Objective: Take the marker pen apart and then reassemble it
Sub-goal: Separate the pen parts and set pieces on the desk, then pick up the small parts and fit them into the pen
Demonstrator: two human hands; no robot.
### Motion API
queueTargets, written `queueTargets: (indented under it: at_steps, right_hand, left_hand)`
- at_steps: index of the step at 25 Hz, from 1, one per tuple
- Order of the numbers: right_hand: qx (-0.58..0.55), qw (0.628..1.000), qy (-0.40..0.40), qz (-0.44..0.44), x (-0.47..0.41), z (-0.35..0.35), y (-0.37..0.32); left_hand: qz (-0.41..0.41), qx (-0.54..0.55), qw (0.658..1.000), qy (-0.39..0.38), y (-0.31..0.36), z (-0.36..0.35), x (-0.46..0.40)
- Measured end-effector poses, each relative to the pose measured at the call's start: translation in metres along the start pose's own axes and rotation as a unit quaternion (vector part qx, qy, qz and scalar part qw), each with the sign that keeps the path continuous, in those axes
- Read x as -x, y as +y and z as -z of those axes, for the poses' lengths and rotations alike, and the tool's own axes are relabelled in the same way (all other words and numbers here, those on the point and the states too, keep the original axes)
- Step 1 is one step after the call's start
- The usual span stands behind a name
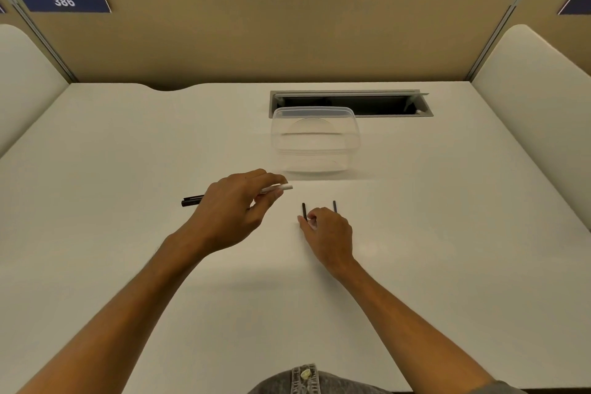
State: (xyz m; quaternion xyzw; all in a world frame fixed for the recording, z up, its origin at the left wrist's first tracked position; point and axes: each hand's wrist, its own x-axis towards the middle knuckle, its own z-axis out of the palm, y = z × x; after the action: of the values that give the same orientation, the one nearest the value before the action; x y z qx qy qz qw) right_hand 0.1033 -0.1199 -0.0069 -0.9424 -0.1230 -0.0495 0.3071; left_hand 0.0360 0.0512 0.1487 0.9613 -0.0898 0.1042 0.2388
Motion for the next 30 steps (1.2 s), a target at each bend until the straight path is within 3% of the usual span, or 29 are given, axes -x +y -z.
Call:
queueTargets:
  at_steps: [3, 6, 11, 16, 21, 23, 25, 27, 30]
  right_hand:
    - [-0.067, 0.996, 0.041, -0.033, -0.003, 0.014, -0.01]
    - [-0.229, 0.969, 0.051, -0.076, -0.005, 0.04, -0.027]
    - [-0.381, 0.923, -0.046, 0.005, 0.006, 0.081, -0.052]
    - [-0.423, 0.9, -0.103, 0.002, 0.008, 0.096, -0.055]
    - [-0.458, 0.884, -0.078, -0.041, -0.001, 0.111, -0.04]
    - [-0.439, 0.894, -0.07, -0.056, -0.002, 0.115, -0.034]
    - [-0.352, 0.935, -0.053, -0.007, 0.0, 0.116, -0.033]
    - [-0.188, 0.974, -0.013, 0.123, 0.003, 0.115, -0.034]
    - [0.0, 0.949, 0.029, 0.313, 0.003, 0.112, -0.039]
  left_hand:
    - [0.013, 0.015, 1.0, -0.007, -0.001, 0.0, 0.001]
    - [0.017, -0.001, 1.0, -0.022, -0.005, -0.002, 0.001]
    - [0.012, -0.002, 0.999, -0.053, -0.003, -0.007, 0.0]
    - [-0.008, -0.003, 0.998, -0.057, 0.006, -0.008, 0.0]
    - [0.022, -0.027, 0.999, -0.036, -0.006, 0.0, 0.007]
    - [0.026, -0.012, 0.999, -0.025, -0.011, 0.002, 0.01]
    - [0.02, -0.008, 0.999, -0.03, -0.012, 0.0, 0.011]
    - [0.016, -0.009, 0.999, -0.036, -0.01, -0.004, 0.012]
    - [0.011, -0.015, 0.999, -0.042, -0.008, -0.008, 0.012]
